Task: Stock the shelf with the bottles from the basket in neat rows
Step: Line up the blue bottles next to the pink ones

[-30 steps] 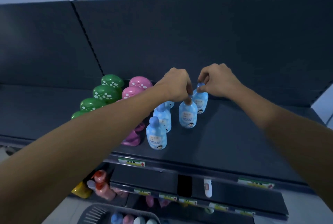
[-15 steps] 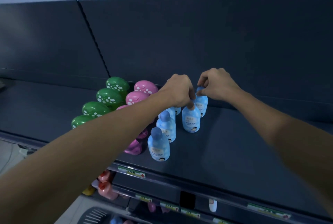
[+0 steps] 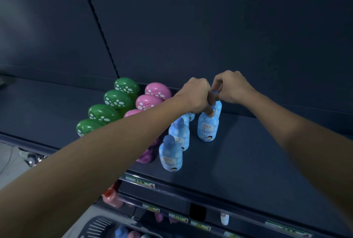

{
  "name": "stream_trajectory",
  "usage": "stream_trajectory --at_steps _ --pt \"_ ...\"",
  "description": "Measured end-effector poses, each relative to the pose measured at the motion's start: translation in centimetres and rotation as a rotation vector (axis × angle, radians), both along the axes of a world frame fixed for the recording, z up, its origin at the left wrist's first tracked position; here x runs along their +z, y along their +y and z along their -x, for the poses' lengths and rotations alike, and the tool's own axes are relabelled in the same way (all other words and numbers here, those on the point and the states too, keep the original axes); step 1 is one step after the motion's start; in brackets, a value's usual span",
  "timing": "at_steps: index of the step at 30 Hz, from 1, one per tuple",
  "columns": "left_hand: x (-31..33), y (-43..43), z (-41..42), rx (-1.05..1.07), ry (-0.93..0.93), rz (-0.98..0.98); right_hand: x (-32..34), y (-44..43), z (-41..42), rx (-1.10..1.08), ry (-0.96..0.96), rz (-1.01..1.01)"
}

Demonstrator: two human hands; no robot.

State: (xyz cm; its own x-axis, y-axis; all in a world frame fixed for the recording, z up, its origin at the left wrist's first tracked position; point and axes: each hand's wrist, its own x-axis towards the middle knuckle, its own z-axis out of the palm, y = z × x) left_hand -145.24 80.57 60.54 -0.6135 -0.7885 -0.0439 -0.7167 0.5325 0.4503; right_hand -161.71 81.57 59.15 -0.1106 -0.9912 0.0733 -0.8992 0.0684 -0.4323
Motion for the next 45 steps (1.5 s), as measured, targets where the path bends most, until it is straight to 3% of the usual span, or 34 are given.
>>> stream_trajectory --at_steps 15,25,35,45 --pt "-0.9 1.3 -0.6 -0.009 -0.014 0.114 0.4 0.1 -0.5 -0.033 0.012 -0.088" --pt "2.0 1.0 -5.5 0.074 0.085 0.231 2.9 3.8 -3.1 -0.091 0.036 0.063" --pt "4.2 3.5 -16.7 0.023 0.159 0.226 5.0 9.6 -14.2 -0.171 0.110 0.117" --pt "1.7 6.7 -30.5 -0.076 0.133 0.237 1.7 15.3 -29.7 -0.197 0.103 0.161"
